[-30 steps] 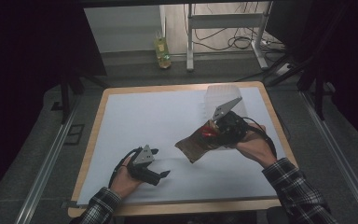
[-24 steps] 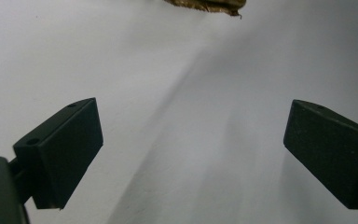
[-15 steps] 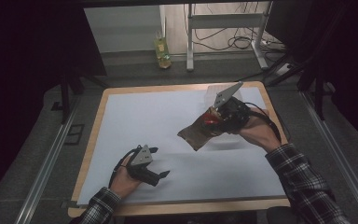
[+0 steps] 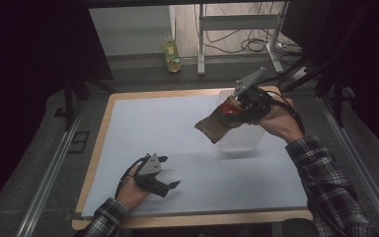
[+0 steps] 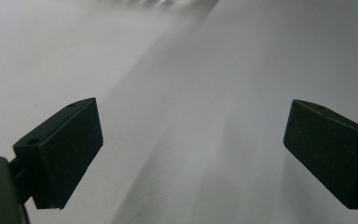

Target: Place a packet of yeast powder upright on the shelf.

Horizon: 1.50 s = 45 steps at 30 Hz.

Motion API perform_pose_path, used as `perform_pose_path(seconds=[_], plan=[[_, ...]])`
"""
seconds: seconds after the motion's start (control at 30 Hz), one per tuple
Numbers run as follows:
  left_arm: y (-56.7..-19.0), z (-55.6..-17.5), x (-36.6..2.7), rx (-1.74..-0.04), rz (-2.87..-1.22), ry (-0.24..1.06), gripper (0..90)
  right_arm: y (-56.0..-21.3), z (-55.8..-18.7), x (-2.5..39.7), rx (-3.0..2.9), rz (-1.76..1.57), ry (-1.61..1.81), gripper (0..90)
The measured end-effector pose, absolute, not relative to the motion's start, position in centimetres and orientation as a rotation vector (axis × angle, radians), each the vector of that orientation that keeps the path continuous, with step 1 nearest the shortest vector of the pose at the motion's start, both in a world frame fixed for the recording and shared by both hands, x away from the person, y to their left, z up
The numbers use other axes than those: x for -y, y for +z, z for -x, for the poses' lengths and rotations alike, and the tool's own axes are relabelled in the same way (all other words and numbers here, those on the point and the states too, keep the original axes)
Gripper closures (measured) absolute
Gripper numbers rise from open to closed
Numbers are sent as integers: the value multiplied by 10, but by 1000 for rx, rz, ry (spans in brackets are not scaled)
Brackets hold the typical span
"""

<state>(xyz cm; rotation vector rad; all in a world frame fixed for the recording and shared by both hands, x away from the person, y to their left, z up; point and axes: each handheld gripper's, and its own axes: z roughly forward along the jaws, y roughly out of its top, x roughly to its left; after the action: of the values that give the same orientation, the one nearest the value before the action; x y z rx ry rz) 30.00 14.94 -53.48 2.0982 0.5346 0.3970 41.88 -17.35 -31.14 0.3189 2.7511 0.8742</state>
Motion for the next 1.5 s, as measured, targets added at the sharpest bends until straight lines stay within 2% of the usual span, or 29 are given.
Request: perform_pose_path(seconds=[0.67, 1.07, 1.5], plan=[[-536, -301, -151, -518, -2084, 403, 31, -301, -458, 218, -2674, -338, 736, 751], [-537, -301, -151, -516, -2095, 405, 33, -316, -478, 236, -2678, -300, 656, 751], [-538, -301, -150, -521, -2097, 399, 35, -328, -481, 240, -2730, -176, 656, 746]])
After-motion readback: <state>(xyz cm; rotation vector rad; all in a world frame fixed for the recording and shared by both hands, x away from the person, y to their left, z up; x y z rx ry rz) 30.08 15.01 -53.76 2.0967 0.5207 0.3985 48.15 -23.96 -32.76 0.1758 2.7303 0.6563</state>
